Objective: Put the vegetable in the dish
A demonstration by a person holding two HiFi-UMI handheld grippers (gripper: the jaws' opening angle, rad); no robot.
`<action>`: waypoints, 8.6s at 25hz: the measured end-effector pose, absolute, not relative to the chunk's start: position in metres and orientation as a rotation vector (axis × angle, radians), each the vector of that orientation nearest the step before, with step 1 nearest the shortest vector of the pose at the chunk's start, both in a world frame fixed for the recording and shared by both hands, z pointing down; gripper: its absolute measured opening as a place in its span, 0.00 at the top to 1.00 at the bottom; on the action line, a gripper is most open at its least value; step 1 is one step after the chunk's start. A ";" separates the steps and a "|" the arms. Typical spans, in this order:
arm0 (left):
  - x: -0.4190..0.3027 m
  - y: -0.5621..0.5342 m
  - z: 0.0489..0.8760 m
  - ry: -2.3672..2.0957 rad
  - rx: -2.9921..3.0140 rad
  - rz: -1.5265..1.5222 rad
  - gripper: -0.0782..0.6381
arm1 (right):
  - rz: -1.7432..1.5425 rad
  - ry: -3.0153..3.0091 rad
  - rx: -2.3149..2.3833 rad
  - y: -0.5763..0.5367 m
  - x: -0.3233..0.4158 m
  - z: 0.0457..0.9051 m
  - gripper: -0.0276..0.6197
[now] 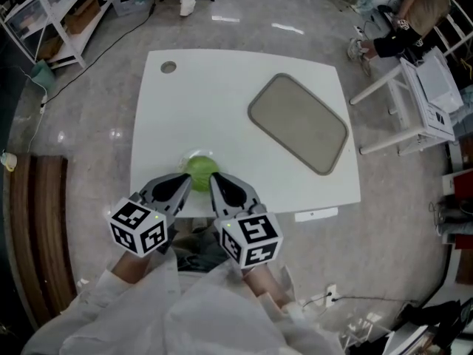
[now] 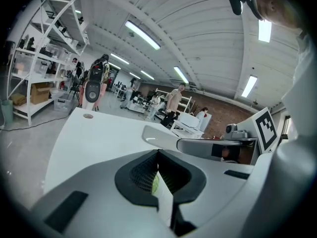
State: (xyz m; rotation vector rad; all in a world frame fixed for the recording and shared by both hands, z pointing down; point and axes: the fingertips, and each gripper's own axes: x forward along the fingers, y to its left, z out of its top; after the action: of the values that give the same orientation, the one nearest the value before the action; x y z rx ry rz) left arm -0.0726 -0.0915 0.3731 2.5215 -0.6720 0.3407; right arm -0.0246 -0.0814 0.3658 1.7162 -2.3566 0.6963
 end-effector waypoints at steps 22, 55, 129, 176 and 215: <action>-0.082 -0.093 0.400 -0.764 2.373 0.323 0.88 | 0.802 -2.354 1.598 -0.079 -0.010 0.393 0.94; -0.104 -0.114 0.497 -0.833 2.058 0.398 0.88 | 1.155 -2.197 1.521 -0.089 0.014 0.489 0.94; -0.108 -0.136 0.536 -0.618 1.662 0.369 0.70 | 1.542 -1.878 1.383 -0.099 0.024 0.543 0.77; -0.107 -0.132 0.539 -0.627 1.713 0.531 0.84 | 1.666 -1.820 1.595 -0.101 0.026 0.541 0.88; -0.010 -0.157 0.497 -0.449 1.761 0.597 0.84 | 1.747 -1.746 1.806 -0.107 0.116 0.506 0.88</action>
State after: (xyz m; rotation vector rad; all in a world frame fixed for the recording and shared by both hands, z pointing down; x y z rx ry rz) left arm -0.0099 -0.1572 0.4969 1.7612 -0.4488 0.5969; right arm 0.1165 -0.1071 0.5061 1.8058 -1.7462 1.7471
